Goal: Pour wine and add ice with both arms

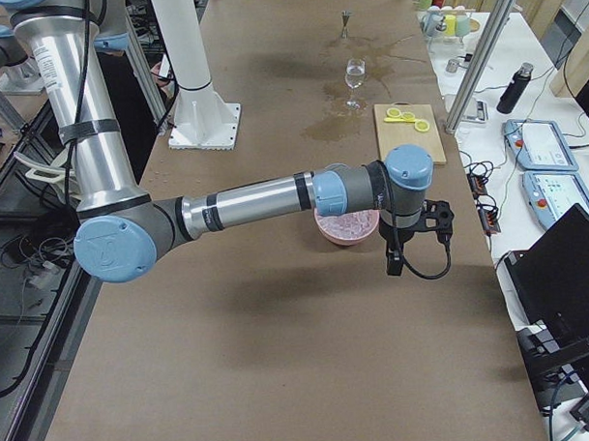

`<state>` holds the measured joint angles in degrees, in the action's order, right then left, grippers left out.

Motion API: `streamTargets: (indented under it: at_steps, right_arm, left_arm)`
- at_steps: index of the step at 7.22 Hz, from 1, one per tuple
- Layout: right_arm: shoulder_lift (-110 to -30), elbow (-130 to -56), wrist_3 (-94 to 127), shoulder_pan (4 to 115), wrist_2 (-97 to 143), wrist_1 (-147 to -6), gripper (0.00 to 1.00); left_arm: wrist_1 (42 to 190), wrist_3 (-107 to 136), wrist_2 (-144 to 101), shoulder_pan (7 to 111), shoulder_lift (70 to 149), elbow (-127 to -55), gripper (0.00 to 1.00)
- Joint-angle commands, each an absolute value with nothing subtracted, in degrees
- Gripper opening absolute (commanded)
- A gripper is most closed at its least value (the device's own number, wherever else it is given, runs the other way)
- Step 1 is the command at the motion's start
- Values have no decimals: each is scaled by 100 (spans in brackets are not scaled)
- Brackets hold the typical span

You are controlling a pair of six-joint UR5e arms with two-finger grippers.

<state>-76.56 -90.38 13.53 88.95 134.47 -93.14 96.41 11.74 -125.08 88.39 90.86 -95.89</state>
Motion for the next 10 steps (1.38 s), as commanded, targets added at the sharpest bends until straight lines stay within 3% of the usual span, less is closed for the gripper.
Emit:
streamTargets:
  at_steps: [1,4,10]
  right_arm:
    - [-7699,-9088,1354,8912,13447,-9316,100]
    - [-7717,-9105,1354,8938,13456,-9325,100]
    - [-7717,-9167,1380,8938,13456,-9404,100]
  left_arm:
    - [9413,975,-13173,8833,9053,-9571,97]
    - [10087,984,-13315,8833,8562,-9369,97]
    - [10090,1002,-13315,8833,8561,-9316,97]
